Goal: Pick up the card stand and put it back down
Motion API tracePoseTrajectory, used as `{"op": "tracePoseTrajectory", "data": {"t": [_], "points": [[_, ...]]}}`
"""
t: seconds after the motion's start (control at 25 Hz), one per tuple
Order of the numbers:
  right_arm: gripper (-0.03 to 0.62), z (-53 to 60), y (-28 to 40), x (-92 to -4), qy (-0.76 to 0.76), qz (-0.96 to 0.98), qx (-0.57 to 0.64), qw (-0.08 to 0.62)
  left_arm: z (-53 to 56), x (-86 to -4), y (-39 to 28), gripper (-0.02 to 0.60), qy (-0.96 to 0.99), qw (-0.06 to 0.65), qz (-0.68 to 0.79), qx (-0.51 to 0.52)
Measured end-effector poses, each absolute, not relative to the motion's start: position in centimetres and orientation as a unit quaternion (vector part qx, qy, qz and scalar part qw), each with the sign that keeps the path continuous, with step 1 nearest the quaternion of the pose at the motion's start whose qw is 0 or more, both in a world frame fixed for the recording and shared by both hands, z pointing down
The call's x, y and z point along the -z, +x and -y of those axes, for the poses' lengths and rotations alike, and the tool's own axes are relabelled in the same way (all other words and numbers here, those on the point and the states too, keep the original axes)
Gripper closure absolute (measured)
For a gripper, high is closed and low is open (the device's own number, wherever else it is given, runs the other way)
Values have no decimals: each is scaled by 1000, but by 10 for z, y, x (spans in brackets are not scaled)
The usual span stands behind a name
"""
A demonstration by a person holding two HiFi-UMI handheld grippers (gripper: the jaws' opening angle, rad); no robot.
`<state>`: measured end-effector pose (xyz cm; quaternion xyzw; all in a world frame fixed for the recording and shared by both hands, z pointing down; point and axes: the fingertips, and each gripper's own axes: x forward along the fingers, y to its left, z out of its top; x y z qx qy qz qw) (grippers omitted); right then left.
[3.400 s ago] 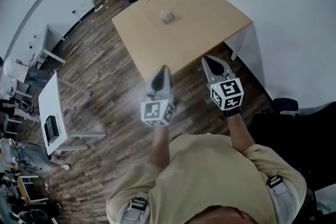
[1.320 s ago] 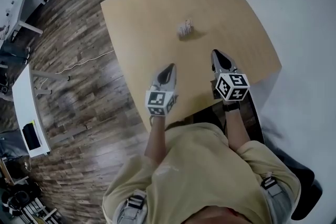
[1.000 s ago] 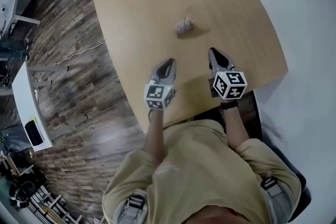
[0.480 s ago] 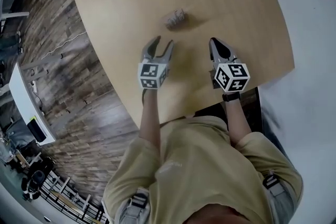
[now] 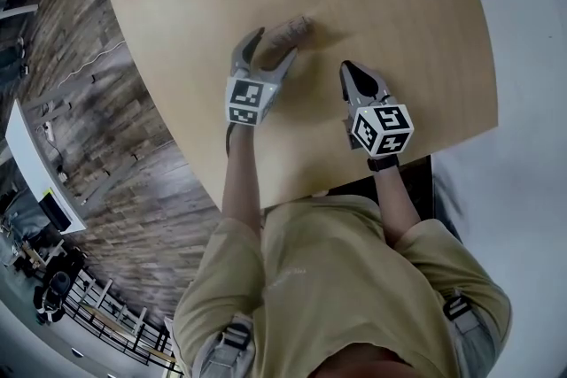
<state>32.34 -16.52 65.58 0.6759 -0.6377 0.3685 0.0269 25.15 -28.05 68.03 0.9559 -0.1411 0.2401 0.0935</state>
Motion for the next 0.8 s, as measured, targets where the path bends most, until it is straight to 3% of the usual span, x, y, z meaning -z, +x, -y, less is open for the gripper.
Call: {"op": "tracePoseTrajectory", "data": {"t": [0.24, 0.56, 0.64, 0.8], "points": [[591, 182, 341, -663, 677, 635, -370, 31, 286, -692, 276, 313, 959, 75, 93, -258], [591, 194, 358, -669, 676, 632, -377, 33, 268, -701, 298, 467, 955, 48, 25, -292], [591, 198, 360, -668, 676, 633, -377, 30, 264, -703, 298, 529, 952, 44, 11, -303], [591, 201, 367, -664, 685, 623, -376, 19, 260, -704, 298, 545, 949, 56, -12, -309]]}}
